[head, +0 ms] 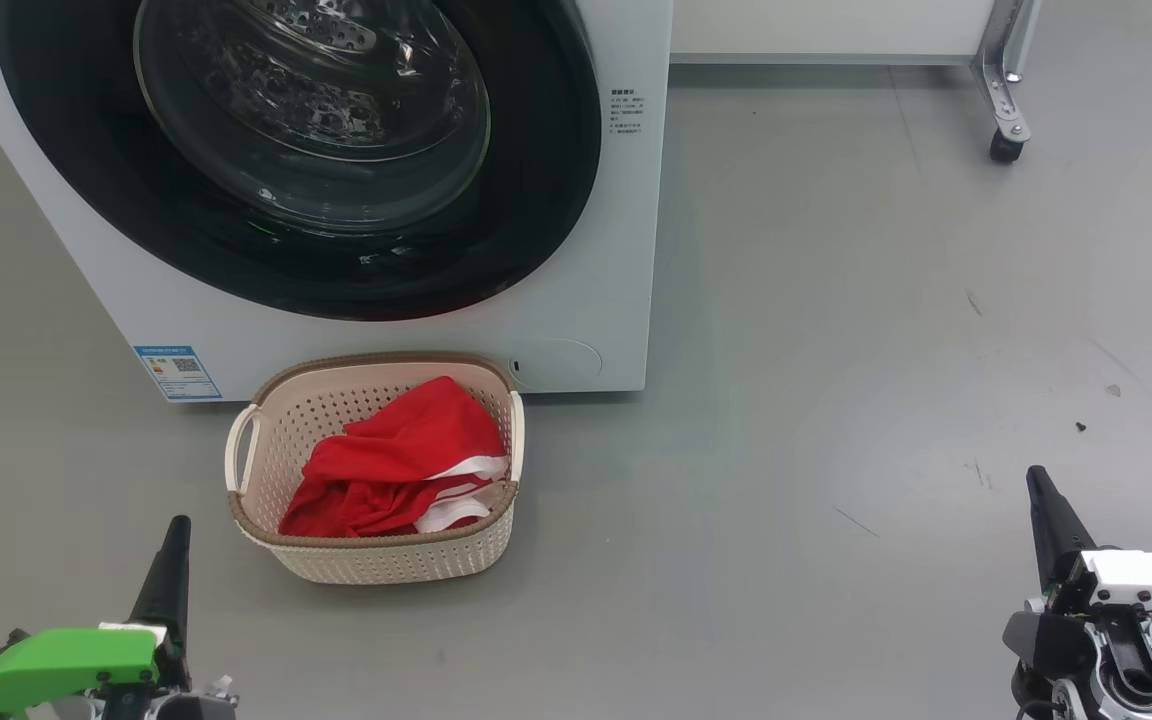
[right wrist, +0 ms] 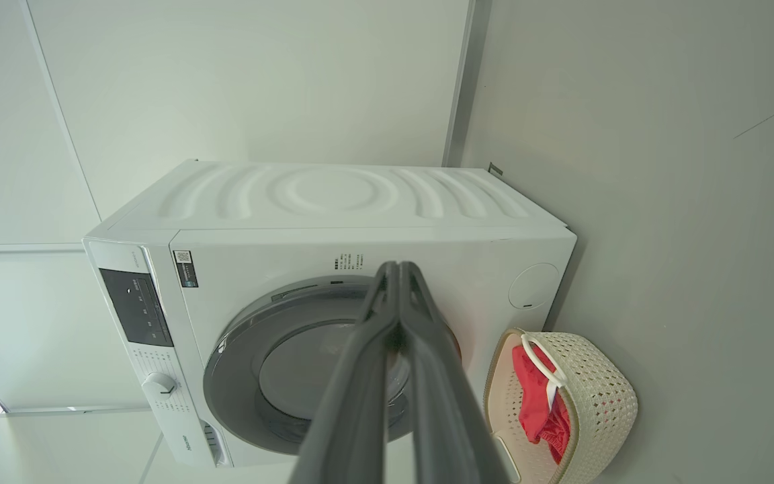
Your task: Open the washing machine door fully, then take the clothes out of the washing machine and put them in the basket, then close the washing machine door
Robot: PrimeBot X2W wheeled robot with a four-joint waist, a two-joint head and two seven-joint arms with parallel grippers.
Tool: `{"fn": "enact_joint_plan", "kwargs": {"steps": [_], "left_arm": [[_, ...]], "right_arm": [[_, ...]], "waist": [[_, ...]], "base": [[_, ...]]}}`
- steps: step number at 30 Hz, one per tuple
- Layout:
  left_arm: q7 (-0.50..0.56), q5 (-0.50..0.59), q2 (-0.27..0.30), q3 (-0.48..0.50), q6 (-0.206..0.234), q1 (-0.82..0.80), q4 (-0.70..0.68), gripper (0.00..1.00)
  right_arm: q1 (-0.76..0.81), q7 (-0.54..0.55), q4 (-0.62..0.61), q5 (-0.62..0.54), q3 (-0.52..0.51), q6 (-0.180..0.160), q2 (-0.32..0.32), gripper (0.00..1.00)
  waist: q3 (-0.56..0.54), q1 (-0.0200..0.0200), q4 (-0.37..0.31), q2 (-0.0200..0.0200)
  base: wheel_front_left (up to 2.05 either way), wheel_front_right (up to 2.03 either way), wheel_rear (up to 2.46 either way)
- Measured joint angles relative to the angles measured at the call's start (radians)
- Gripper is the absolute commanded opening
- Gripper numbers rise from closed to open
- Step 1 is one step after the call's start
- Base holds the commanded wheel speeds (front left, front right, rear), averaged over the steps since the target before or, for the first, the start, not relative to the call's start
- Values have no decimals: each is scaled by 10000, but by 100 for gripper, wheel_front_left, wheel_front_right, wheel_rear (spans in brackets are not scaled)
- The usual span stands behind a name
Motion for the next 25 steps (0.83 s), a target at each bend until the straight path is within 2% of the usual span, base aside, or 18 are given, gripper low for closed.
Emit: {"fn": "enact_joint_plan", "kwargs": {"steps": [25], "left_arm": [[2,0,-4,15,0,-1,0,0]], "right_arm": [[0,10,0,0,-13,0,0,0]], "waist": [[0,0,0,0]], "base": [[0,0,0]]}}
